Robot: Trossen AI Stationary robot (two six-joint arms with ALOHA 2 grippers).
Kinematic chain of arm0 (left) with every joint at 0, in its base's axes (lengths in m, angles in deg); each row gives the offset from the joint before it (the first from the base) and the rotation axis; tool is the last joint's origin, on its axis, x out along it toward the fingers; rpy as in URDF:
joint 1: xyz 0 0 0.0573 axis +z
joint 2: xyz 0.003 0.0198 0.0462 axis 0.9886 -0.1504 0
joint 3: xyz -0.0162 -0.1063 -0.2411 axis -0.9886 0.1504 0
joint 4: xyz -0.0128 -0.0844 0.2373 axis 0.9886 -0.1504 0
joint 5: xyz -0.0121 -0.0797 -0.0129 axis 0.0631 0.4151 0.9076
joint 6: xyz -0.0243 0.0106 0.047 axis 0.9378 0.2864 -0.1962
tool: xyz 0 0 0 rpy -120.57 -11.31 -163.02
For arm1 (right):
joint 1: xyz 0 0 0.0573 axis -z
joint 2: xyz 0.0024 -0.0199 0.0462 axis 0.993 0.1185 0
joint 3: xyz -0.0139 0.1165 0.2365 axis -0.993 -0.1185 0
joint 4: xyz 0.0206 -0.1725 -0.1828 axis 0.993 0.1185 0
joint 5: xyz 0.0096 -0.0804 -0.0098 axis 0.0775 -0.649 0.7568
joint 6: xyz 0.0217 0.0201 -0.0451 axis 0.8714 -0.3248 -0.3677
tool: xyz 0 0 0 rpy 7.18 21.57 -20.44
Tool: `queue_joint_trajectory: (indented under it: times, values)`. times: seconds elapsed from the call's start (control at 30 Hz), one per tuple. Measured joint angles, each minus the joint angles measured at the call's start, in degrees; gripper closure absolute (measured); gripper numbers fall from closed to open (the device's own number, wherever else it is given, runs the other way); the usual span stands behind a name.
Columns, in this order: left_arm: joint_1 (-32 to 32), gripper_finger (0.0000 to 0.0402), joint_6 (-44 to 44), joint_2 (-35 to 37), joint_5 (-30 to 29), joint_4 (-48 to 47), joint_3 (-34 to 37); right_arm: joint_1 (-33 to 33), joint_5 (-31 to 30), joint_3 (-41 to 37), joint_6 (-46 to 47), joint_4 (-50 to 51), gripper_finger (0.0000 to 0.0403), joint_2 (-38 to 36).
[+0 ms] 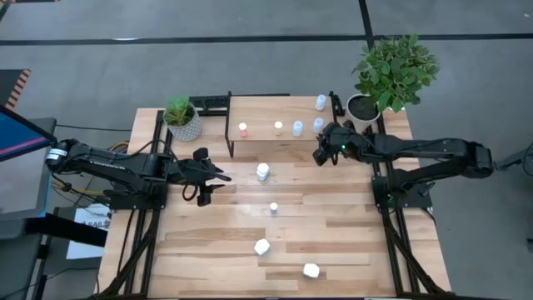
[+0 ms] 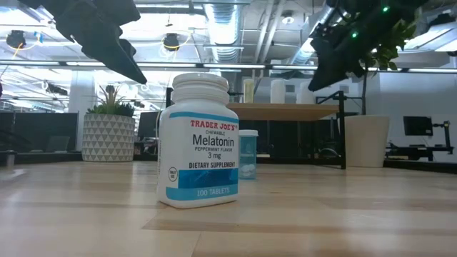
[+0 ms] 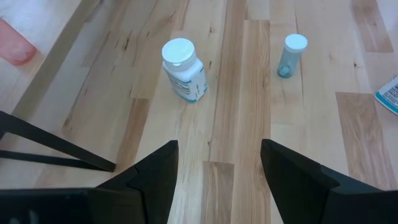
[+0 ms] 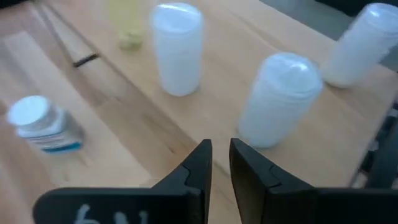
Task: Pick and place medicine bottles onto shelf by color
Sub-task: Adjust the white pills bottles
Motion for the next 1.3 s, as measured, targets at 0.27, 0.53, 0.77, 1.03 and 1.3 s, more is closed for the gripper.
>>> queue_joint_trajectory:
  times: [0.27,0.53,0.77,1.03,1.3]
  values:
    - [0.00,0.0186,0.02,0.00,0.00,0.01,0.00,3.22,-0.02,0.00,-0.26,-0.15,0.0327,1.75]
    - [0.00,0.0186,0.00,0.00,-0.02,0.02,0.00,5.21,-0.22,0.02,-2.20,-3.80,0.0327,1.69]
    - [0.02,0.0186,0.04,0.00,-0.02,0.02,0.00,8.64,-0.39,0.02,-4.48,-6.48,0.0327,1.69]
    - [0.00,0.0186,0.09,0.00,-0.02,0.02,0.00,12.32,-0.41,0.02,-5.45,-6.44,0.0327,1.69]
    - [0.00,0.0186,0.22,0.00,-0.02,-0.01,0.00,11.32,-0.34,3.21,-5.55,-0.59,0.0328,1.53]
